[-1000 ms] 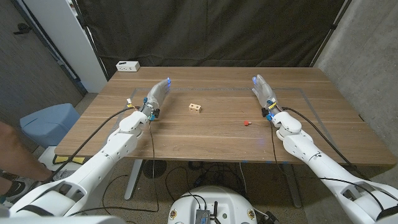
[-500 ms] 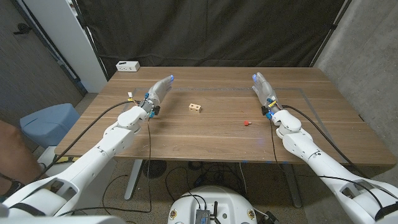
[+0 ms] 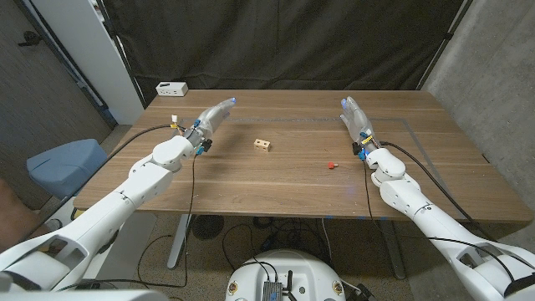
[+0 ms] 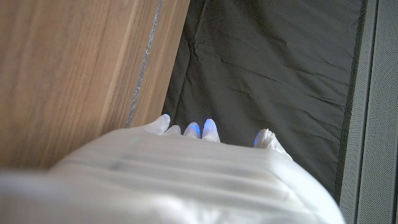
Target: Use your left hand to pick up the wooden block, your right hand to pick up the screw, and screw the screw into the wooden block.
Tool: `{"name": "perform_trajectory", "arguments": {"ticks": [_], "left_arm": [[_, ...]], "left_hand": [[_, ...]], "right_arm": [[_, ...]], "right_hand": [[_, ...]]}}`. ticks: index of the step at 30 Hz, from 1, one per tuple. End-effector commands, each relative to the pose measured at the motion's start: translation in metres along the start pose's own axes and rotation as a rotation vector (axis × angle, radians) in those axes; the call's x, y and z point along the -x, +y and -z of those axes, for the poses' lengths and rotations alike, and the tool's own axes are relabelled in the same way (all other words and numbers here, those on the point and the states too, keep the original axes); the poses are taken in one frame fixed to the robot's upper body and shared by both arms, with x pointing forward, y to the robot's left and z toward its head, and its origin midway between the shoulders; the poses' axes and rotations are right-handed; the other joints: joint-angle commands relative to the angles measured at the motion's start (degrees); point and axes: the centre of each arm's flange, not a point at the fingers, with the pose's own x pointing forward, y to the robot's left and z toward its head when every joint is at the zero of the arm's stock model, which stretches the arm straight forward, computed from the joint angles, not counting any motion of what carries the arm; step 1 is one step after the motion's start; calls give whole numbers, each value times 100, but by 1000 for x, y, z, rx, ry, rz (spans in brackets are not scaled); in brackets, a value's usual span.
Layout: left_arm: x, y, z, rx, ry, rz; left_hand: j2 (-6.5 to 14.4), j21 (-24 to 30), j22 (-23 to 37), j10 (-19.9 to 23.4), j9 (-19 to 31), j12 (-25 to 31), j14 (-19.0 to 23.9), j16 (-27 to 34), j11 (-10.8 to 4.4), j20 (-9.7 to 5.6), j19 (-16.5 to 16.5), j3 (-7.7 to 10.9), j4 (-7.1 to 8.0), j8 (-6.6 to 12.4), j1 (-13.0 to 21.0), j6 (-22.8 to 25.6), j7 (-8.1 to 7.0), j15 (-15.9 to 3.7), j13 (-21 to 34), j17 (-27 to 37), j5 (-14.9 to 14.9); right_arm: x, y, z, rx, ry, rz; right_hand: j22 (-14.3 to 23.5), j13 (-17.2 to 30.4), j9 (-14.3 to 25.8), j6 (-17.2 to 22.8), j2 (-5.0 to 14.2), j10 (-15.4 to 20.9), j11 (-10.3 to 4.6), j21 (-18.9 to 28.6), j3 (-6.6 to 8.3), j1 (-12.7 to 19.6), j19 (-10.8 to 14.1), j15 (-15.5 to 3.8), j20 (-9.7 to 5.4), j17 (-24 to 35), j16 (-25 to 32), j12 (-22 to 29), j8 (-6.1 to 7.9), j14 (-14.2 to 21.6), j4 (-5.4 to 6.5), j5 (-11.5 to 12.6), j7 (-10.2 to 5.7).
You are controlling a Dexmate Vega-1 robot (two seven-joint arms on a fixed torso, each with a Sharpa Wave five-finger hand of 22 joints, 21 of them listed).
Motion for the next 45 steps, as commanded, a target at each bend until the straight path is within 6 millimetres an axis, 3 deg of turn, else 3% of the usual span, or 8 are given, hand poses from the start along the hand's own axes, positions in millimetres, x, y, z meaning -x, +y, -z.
{"name": "perform_trajectory", "arguments": {"ticks": [1,11,17,29,45], "left_arm": [[0,8,-23,-175,11,50],[-5,14,-47,-379,13,87],[-10,12,-60,-483,22,140],[-15,3,-80,-656,39,213],[-22,-22,-113,-927,25,273]], "left_hand": [[-54,23,10,93,10,69,7,38,-111,81,-9,50,-247,45,210,47,-117,-56,7,7,85],[-171,56,7,449,18,146,214,82,-307,164,176,173,-816,120,674,379,-289,-113,19,10,333],[-338,57,5,595,25,169,328,100,-396,237,257,172,-997,140,894,463,-351,-59,30,16,364],[-741,25,7,910,44,244,522,117,-405,247,271,86,-1044,239,1259,759,-380,-45,63,26,213],[-1010,19,22,1205,65,315,645,129,-474,251,207,64,-1039,323,1729,1046,-459,-95,104,35,19]], "right_arm": [[6,-2,0,-9,-3,17],[6,-5,1,-21,-6,23],[6,-7,2,-24,-7,30],[7,-13,6,-34,-5,40],[9,-21,10,-54,-16,48]], "right_hand": [[25,10,15,18,-43,-13,-46,41,48,13,-19,-63,-167,11,30,24,41,-43,-4,25,-14],[24,10,15,21,-46,-3,-53,48,71,44,-2,-55,-157,-2,29,28,44,-36,-32,29,-14],[24,10,15,25,-49,1,-50,52,85,62,11,-53,-153,-9,31,30,48,-26,-49,30,-19],[23,11,15,28,-60,6,-43,51,102,79,14,-41,-132,-14,30,31,50,-25,-70,30,-18],[24,11,16,26,-81,15,-59,52,113,86,20,-18,-102,-15,30,33,51,-26,-91,26,-31]]}}
